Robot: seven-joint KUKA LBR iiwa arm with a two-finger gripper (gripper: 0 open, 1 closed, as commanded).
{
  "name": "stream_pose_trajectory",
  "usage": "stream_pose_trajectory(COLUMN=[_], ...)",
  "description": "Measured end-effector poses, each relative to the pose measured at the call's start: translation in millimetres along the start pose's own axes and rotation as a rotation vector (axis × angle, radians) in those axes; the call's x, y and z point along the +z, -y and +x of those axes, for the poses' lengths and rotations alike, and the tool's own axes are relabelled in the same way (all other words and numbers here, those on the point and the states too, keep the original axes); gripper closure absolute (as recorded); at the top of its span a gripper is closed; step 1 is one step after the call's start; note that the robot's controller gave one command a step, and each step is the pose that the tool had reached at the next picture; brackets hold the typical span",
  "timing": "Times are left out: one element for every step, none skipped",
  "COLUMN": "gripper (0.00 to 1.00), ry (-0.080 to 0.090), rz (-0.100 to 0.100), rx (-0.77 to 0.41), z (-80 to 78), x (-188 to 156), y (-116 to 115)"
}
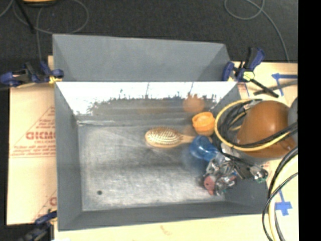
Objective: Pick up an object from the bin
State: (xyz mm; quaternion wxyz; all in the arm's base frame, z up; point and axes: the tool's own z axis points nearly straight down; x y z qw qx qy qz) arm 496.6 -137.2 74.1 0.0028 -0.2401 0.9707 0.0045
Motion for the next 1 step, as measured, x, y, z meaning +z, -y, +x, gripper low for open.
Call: stream_pose_trajectory(gripper=[1.0], ry=[-0.002], rz=[0.012], rx=[-0.224], z=[-18.3], x=[-166.0], y=[-7.8])
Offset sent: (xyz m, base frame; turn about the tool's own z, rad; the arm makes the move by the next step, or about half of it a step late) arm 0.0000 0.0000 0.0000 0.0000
